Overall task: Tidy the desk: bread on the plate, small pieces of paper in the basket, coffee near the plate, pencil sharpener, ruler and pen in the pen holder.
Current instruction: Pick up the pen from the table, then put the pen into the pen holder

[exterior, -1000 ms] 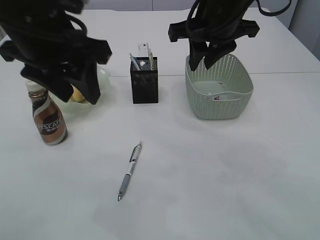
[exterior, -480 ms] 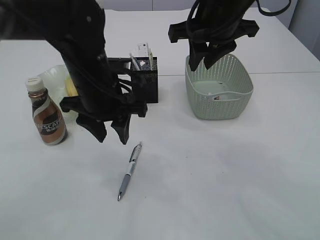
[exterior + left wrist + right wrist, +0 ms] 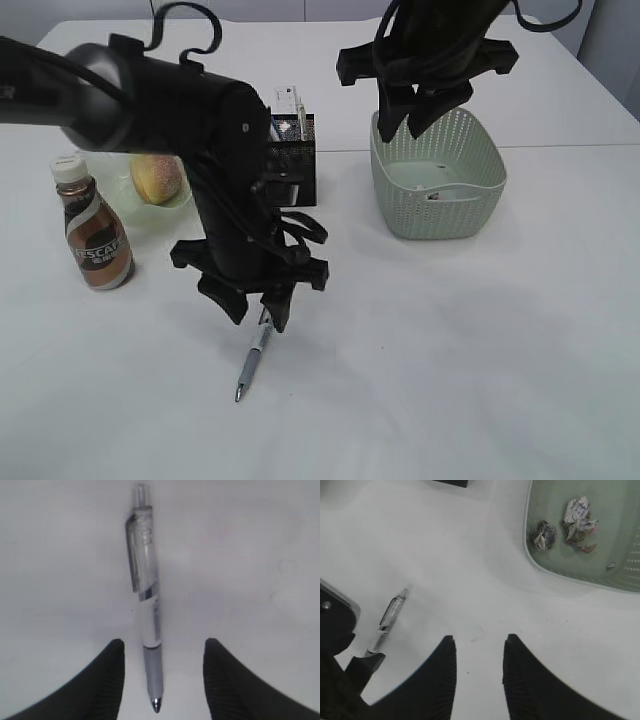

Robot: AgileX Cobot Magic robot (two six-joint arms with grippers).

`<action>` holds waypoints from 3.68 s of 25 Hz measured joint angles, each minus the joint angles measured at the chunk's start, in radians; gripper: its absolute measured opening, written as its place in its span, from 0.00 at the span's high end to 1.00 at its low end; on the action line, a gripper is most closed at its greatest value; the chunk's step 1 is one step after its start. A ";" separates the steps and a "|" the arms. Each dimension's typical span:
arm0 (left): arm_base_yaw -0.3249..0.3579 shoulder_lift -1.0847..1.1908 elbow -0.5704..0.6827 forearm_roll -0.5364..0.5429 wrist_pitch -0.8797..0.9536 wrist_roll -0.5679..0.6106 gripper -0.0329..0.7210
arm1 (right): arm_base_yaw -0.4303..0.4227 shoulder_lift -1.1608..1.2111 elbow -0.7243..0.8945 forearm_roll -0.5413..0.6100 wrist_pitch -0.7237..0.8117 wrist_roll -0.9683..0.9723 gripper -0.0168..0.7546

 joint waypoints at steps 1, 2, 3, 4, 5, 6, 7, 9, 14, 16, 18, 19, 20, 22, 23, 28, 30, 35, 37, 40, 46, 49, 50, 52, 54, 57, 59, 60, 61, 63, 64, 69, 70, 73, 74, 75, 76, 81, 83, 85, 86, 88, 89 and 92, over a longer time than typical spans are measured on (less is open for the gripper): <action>-0.005 0.013 -0.002 0.002 -0.003 0.000 0.45 | 0.000 0.000 0.000 0.000 0.000 0.000 0.67; -0.008 0.026 -0.007 0.006 -0.003 0.000 0.45 | 0.000 0.000 0.000 0.000 0.000 0.000 0.67; -0.012 0.039 -0.011 0.010 -0.003 0.000 0.45 | 0.000 0.000 0.000 0.000 0.000 0.000 0.67; -0.012 0.048 -0.016 0.013 -0.003 0.000 0.45 | 0.000 0.000 0.000 0.000 0.000 0.000 0.67; -0.012 0.057 -0.018 0.017 -0.003 0.000 0.45 | 0.000 0.000 0.000 0.000 0.000 0.000 0.67; -0.012 0.064 -0.019 0.022 -0.003 0.000 0.45 | 0.000 0.000 0.000 0.000 0.000 0.000 0.67; -0.012 0.070 -0.021 0.030 -0.004 0.000 0.45 | 0.000 0.000 0.000 0.000 0.000 0.000 0.67; -0.012 0.080 -0.023 0.039 -0.004 0.000 0.46 | 0.000 0.000 0.000 0.000 0.000 0.000 0.67; -0.012 0.119 -0.028 0.043 -0.002 0.000 0.47 | 0.000 0.000 0.000 0.001 0.000 0.000 0.67; -0.012 0.119 -0.028 0.051 -0.002 0.000 0.47 | 0.000 0.000 0.000 0.001 0.000 0.000 0.67; -0.012 0.120 -0.028 0.051 -0.002 0.004 0.48 | 0.000 0.000 0.000 0.001 0.000 0.000 0.67; -0.012 0.120 -0.028 0.051 -0.002 0.006 0.48 | 0.000 0.000 0.000 0.001 0.000 0.000 0.67; -0.012 0.120 -0.028 0.051 -0.002 0.008 0.49 | 0.000 0.000 0.000 0.001 0.000 0.000 0.67; -0.012 0.120 -0.028 0.051 -0.002 0.011 0.53 | 0.000 0.000 0.000 0.001 0.000 0.000 0.67; -0.012 0.120 -0.028 0.051 -0.002 0.012 0.57 | 0.000 0.000 0.000 0.001 0.000 0.000 0.67; -0.012 0.121 -0.030 0.051 -0.002 0.025 0.81 | 0.000 0.000 0.000 0.001 0.000 0.000 0.67; -0.012 0.123 -0.032 0.045 -0.002 0.031 0.84 | 0.000 0.000 0.000 0.001 0.000 0.000 0.67; -0.012 0.124 -0.035 0.045 0.004 0.052 0.86 | 0.000 0.000 0.000 0.001 0.000 0.000 0.67; -0.012 0.124 -0.035 0.045 0.015 0.056 0.86 | 0.000 0.000 0.000 0.001 0.000 0.000 0.67; -0.012 0.124 -0.037 0.051 0.059 0.062 0.86 | 0.000 0.000 0.000 0.001 0.000 0.000 0.67; -0.012 0.072 -0.037 0.051 0.204 0.084 0.86 | 0.000 0.000 0.000 0.001 0.000 0.000 0.67; -0.012 0.037 -0.037 0.040 0.215 0.107 0.86 | 0.000 0.000 0.000 0.001 0.000 0.000 0.67; -0.012 0.023 -0.037 0.032 0.218 0.111 0.86 | 0.000 0.000 0.000 0.001 0.000 0.000 0.67; -0.012 -0.008 -0.037 0.012 0.223 0.120 0.86 | 0.000 0.000 0.000 0.001 0.000 0.000 0.67; -0.012 -0.046 -0.035 0.001 0.227 0.124 0.86 | 0.000 0.000 0.000 0.001 0.000 0.000 0.67; -0.012 -0.106 0.005 -0.003 0.228 0.126 0.86 | 0.000 0.000 0.000 0.001 0.000 0.000 0.67; -0.012 -0.145 0.057 -0.003 0.228 0.127 0.86 | 0.000 0.000 0.000 0.001 0.000 0.000 0.67; -0.012 -0.168 0.091 -0.003 0.229 0.127 0.86 | 0.000 0.000 0.000 0.001 0.000 -0.002 0.67; -0.012 -0.194 0.122 -0.001 0.229 0.127 0.86 | 0.000 0.000 0.000 0.001 0.000 -0.002 0.67; -0.012 -0.256 0.198 -0.001 0.188 0.127 0.86 | 0.000 0.000 0.000 0.001 0.000 -0.002 0.67; -0.012 -0.295 0.235 -0.001 0.142 0.127 0.86 | 0.000 0.000 0.000 0.001 0.000 -0.002 0.67; -0.012 -0.486 0.397 0.005 -0.141 0.127 0.86 | 0.000 0.000 0.000 0.001 0.000 -0.002 0.67; -0.012 -0.514 0.434 0.012 -0.206 0.127 0.86 | 0.000 0.000 0.000 0.001 0.000 -0.002 0.67; -0.012 -0.599 0.546 0.051 -0.398 0.127 0.86 | 0.000 0.000 0.000 0.001 0.000 -0.002 0.67; -0.012 -0.616 0.586 0.062 -0.466 0.127 0.86 | 0.000 0.000 0.000 0.001 0.000 -0.002 0.67; -0.012 -0.632 0.620 0.084 -0.536 0.127 0.86 | 0.000 0.000 0.000 0.001 0.000 -0.002 0.67; -0.012 -0.643 0.658 0.111 -0.594 0.127 0.86 | 0.000 0.000 0.000 -0.007 0.000 -0.002 0.67; -0.012 -0.652 0.815 0.229 -0.960 0.127 0.86 | 0.000 0.000 0.000 -0.019 0.000 -0.004 0.67; -0.010 -0.652 0.849 0.247 -1.093 0.127 0.86 | 0.000 0.000 0.000 -0.036 0.000 -0.004 0.67; 0.002 -0.638 0.858 0.255 -1.232 0.127 0.86 | 0.000 0.000 0.000 -0.051 0.000 -0.004 0.67; 0.009 -0.624 0.858 0.259 -1.292 0.127 0.86 | 0.000 0.000 0.000 -0.056 0.000 -0.004 0.67; 0.034 -0.588 0.858 0.259 -1.436 0.127 0.86 | 0.000 0.000 0.000 -0.074 0.000 -0.004 0.67; 0.047 -0.568 0.858 0.259 -1.501 0.127 0.86 | 0.000 0.000 0.000 -0.083 0.000 -0.004 0.67; 0.078 -0.517 0.858 0.255 -1.646 0.127 0.86 | 0.000 0.000 0.000 -0.108 0.000 -0.004 0.67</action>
